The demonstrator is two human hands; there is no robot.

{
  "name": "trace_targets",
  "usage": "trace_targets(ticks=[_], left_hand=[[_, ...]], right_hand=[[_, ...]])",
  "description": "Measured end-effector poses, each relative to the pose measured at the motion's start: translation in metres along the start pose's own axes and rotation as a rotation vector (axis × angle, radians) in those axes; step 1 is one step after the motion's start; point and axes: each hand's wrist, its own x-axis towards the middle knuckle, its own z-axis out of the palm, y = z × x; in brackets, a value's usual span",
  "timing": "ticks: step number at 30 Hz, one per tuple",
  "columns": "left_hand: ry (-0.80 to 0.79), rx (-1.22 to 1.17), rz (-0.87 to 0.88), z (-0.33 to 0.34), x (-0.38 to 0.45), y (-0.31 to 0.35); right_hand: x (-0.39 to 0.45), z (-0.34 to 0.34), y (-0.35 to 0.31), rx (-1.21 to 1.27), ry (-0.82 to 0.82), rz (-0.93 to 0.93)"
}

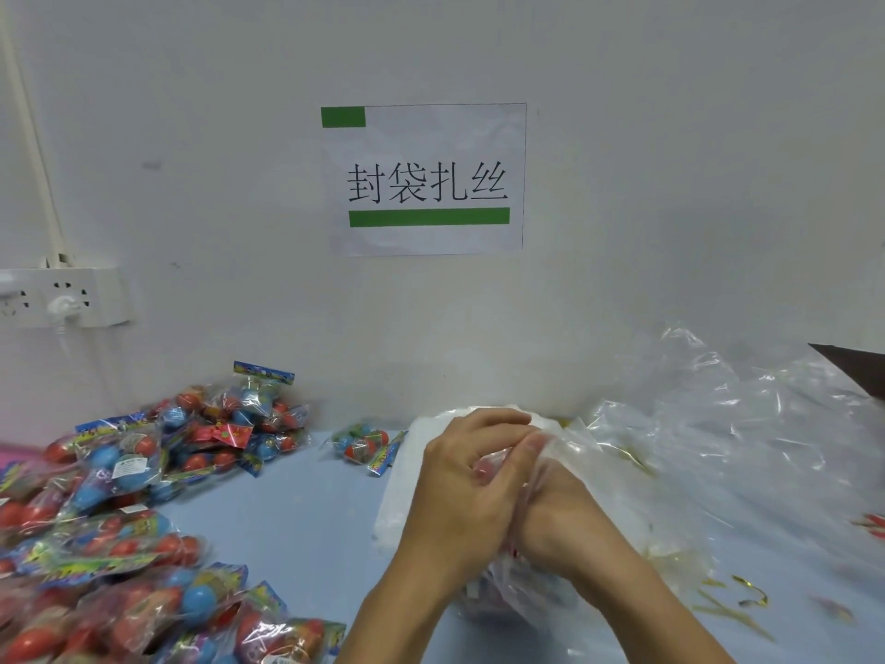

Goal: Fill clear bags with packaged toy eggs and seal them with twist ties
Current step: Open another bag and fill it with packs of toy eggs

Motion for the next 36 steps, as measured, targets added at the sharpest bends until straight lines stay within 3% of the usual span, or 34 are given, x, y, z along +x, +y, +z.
trace_targets(ticks=[4, 7, 12, 17, 19, 22, 24, 27, 31, 36], left_hand=[[0.06, -0.037, -0.082, -0.006, 0.004, -0.003], [0.115, -0.085, -0.133, -0.008, 0.006, -0.004], [0.125, -0.083, -0.132, -0.005, 0.004, -0.002], [0.068, -0.053, -0.133, -0.007, 0.003, 0.001], [0.011, -0.066, -0.176, -0.012, 0.003, 0.004], [-0.084, -0.301, -0.325, -0.022, 0.005, 0.003], [-0.047, -0.23, -0.39, -0.03, 0.007, -0.006], [-0.204, 0.087, -0.409, -0.041, 0.008, -0.023], [-0.554, 0.22, -0.38, -0.047, 0.0, -0.031], [-0.698, 0.363, -0.362, -0.048, -0.003, -0.028]], right_hand=[[-0.003, -0.003, -0.004, 0.201, 0.076, 0.155], [-0.006, -0.004, -0.008, 0.177, 0.08, 0.148], [-0.003, 0.006, -0.009, -0.05, 0.131, 0.035], [0.0, 0.007, -0.002, -0.074, 0.167, 0.023], [0.0, 0.005, -0.005, -0.008, 0.15, -0.003], [-0.002, 0.0, -0.007, 0.007, 0.212, -0.127], [-0.004, -0.004, -0.005, -0.031, 0.251, -0.188], [-0.001, -0.009, 0.002, -0.058, 0.206, -0.167], [-0.001, -0.014, 0.006, -0.078, 0.057, -0.116], [-0.012, -0.03, -0.005, -0.098, -0.045, -0.15]])
